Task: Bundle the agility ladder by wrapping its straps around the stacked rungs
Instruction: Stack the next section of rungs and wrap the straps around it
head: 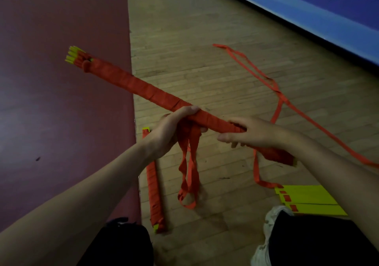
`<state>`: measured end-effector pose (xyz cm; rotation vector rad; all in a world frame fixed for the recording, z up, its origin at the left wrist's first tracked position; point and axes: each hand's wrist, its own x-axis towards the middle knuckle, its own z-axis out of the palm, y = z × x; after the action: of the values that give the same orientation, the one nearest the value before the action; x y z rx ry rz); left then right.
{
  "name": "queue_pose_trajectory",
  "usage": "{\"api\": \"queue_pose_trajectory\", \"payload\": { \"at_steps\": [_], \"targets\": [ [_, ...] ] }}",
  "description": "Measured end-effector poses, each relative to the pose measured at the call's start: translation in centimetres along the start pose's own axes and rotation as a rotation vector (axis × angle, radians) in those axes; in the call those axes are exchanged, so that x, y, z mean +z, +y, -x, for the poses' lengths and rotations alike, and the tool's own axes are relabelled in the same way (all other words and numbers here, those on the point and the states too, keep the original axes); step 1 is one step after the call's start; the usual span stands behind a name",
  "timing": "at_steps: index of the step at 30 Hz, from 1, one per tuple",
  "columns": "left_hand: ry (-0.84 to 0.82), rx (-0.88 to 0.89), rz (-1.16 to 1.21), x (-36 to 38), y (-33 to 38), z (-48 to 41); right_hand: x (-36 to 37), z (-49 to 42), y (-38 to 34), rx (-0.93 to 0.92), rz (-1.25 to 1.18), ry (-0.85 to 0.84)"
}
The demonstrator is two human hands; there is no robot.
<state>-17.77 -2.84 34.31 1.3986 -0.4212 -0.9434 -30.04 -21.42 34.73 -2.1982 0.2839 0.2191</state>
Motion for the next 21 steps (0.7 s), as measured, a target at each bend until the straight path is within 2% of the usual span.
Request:
{"api": "queue_pose_trajectory", "payload": {
  "at_steps": [3,7,11,17,21],
  "targets": [
    [-0.115,0.053,-0.031,-0.1,-0.2,0.4,0.1,0.3,0.5,0.092,-0.152,-0.207],
    [-0.108,0.073,0.015,-0.2,-0.5,0.2,-0.2,1.0,0.3,0.123,-0.313,-0.357],
    [-0.108,0.072,0.024,-0.4,-0.4,0.0,-0.4,1.1,-0.5,0.131,-0.32,-0.264],
    [-0.269,0.001,-0.037,-0.8,-0.4,0.3,-1.0,1.5,-0.7,0.092,-0.287,-0.162],
    [-0.204,-0.093,0.026,-0.2,-0.6,0.5,-1.8,1.6,-0.9,0.118,-0.374,-0.062]
  ]
}}
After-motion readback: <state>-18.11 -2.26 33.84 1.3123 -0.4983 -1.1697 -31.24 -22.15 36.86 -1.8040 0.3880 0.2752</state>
